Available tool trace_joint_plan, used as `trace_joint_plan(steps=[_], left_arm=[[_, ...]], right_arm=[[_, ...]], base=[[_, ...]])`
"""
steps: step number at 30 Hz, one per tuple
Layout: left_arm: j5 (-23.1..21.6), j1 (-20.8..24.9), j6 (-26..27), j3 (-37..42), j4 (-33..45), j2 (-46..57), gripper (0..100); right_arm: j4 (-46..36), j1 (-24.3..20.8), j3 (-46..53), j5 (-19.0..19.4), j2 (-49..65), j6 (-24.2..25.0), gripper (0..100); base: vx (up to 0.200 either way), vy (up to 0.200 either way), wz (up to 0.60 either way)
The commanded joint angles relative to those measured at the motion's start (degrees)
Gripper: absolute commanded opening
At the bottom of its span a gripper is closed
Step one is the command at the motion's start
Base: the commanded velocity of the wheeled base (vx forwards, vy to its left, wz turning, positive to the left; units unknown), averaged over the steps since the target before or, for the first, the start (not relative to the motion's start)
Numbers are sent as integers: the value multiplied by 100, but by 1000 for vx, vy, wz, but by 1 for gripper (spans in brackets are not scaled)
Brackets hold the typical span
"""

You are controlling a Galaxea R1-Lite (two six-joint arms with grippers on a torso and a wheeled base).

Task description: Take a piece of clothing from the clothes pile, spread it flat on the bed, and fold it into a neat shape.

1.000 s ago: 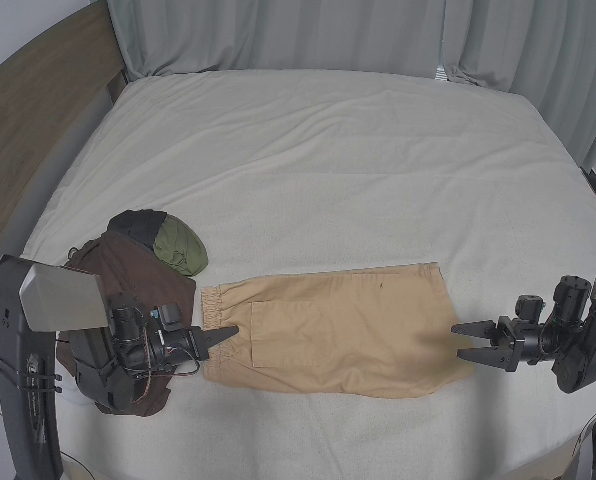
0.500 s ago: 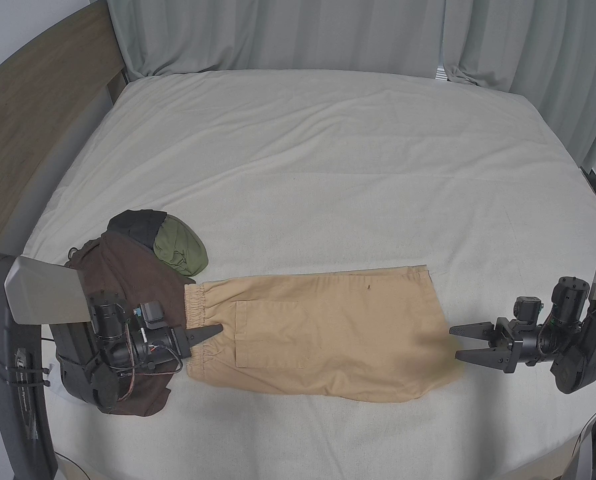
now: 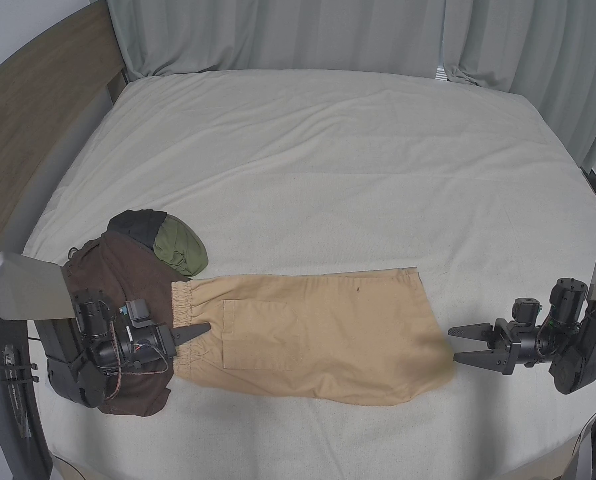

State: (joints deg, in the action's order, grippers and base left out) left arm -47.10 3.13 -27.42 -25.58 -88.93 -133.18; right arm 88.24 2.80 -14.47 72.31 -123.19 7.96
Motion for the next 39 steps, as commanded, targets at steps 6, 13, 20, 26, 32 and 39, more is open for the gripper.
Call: trace_joint_plan(steps=[6, 13, 20, 26, 32, 39], left_arm=[[-159, -225, -1, 167, 7, 170, 0], [-220, -199, -150, 202, 7, 354, 0], [-80, 21, -862, 193, 34, 811, 0], [342, 302, -1020, 132, 60, 908, 0], [360, 478, -1038, 61, 69, 908, 0], [509, 741, -1055, -132, 60, 873, 0]], right_arm=[[-8, -17, 6, -77, -56, -14, 100], [1, -131, 14, -218, -118, -58, 100], [1, -131, 14, -218, -109, -67, 100], [1, -131, 23, -218, -109, -67, 100], [1, -131, 23, -218, -109, -67, 100], [1, -131, 23, -218, -100, -67, 100]], base=[[0, 0, 0], [0, 0, 0], [0, 0, 0], [0, 0, 0], [0, 0, 0], [0, 0, 0]])
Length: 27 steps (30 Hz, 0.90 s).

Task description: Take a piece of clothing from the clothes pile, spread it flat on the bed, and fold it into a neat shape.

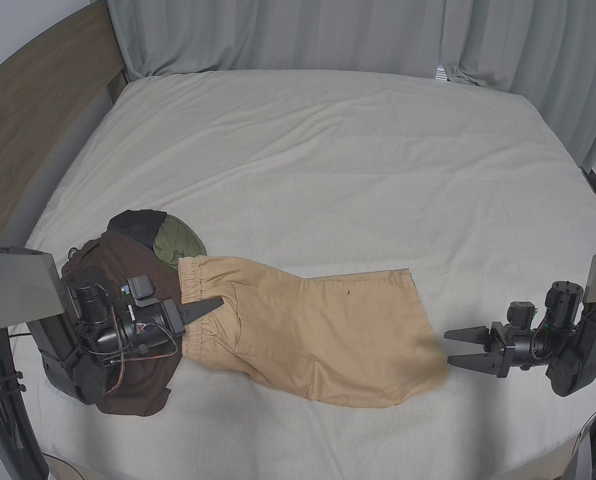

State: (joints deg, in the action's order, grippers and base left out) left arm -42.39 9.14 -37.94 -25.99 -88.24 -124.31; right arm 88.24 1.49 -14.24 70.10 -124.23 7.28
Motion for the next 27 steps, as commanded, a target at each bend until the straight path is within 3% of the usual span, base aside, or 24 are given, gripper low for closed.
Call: trace_joint_plan(steps=[1, 18, 27], left_arm=[[55, 193, -3, -108, -9, -15, 0], [169, 747, -38, -565, 17, -375, 0], [328, 975, -328, -785, -27, -410, 0]], right_arm=[[1, 1, 0, 4, 4, 2, 100], [9, 27, -35, -13, -4, -69, 100], [1, 27, -35, -22, -4, -69, 100]], base=[[0, 0, 0], [0, 0, 0], [0, 0, 0]])
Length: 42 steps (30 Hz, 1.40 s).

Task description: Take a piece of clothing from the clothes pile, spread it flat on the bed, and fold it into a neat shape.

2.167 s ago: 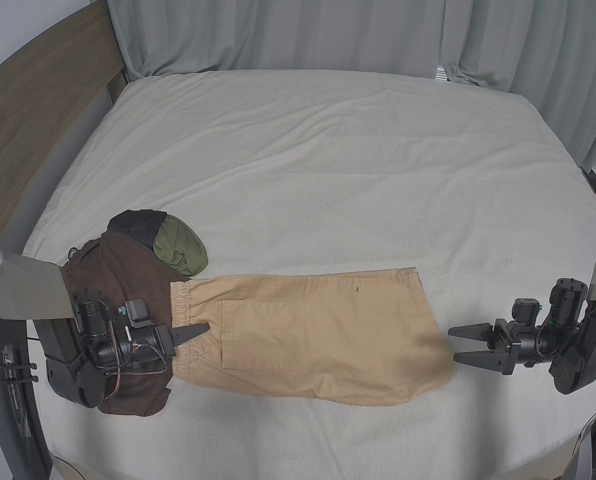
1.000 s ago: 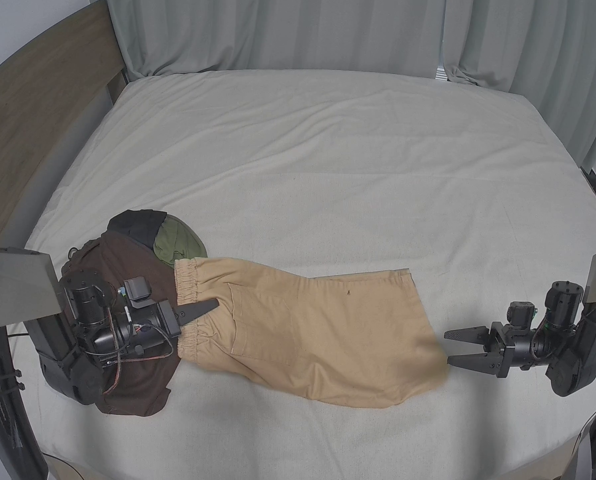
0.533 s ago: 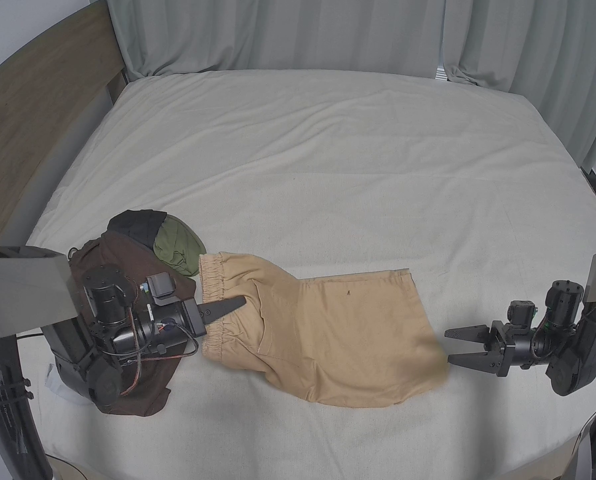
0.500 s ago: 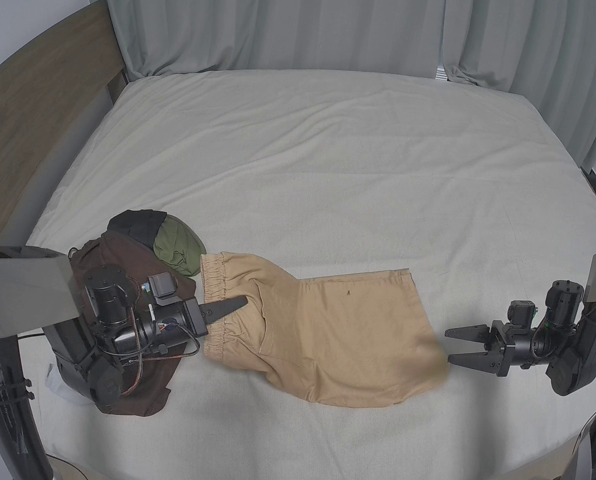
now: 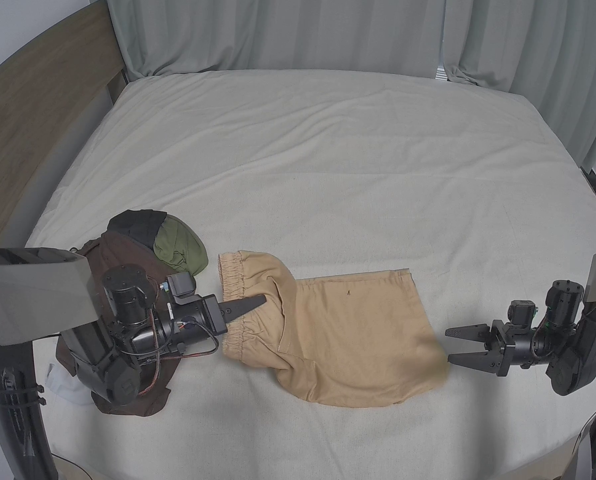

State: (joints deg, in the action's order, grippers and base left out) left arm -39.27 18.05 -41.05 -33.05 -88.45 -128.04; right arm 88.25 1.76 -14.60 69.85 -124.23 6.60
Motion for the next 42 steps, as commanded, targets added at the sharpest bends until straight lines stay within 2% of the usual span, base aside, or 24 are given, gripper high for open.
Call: trace_joint_plan(steps=[1, 9, 24, 42], left_arm=[[15, 102, -26, -88, -5, -37, 0], [33, 322, -492, -378, -5, -37, 0], [103, 638, -562, -703, 65, -213, 0], [270, 1130, -571, -1529, 575, -714, 0]], right_arm=[[8, 0, -7, 2, -4, 0, 100], [-1, 9, 1, 2, 22, 0, 100], [-1, 35, -86, 2, 31, 8, 100], [-1, 62, -227, -147, 31, 52, 100]], base=[[0, 0, 0], [0, 0, 0], [0, 0, 0], [0, 0, 0]])
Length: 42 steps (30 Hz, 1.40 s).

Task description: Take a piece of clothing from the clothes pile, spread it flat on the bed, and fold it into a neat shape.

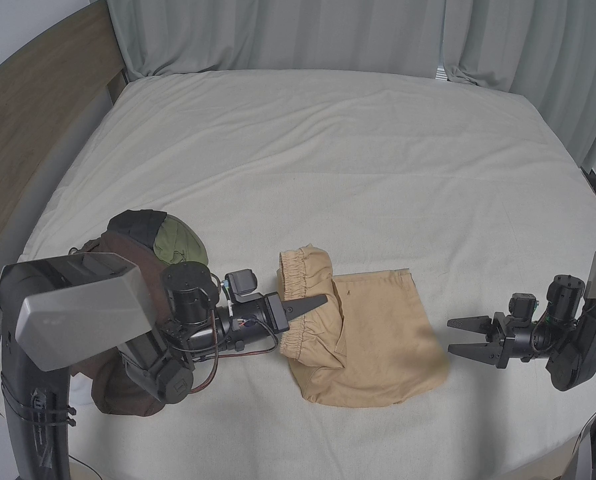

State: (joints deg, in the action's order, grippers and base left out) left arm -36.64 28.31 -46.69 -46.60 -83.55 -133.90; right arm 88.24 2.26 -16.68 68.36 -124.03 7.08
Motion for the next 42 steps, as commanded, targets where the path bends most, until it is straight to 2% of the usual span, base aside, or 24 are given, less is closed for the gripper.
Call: trace_joint_plan(steps=[1, 14, 31, 42], left_arm=[[17, 149, -7, -244, 173, -127, 0], [17, 509, -560, -815, 560, -163, 0], [158, 870, -578, -1747, 1087, -716, 0], [219, 905, -578, -1887, 1289, -778, 0]], right_arm=[[1, 29, -37, 1, 10, 12, 100], [1, 91, -108, 1, 28, 65, 100], [9, 188, -187, 1, 45, 135, 100], [9, 170, -160, 1, 45, 135, 100]], base=[[0, 0, 0], [0, 0, 0], [0, 0, 0], [0, 0, 0]])
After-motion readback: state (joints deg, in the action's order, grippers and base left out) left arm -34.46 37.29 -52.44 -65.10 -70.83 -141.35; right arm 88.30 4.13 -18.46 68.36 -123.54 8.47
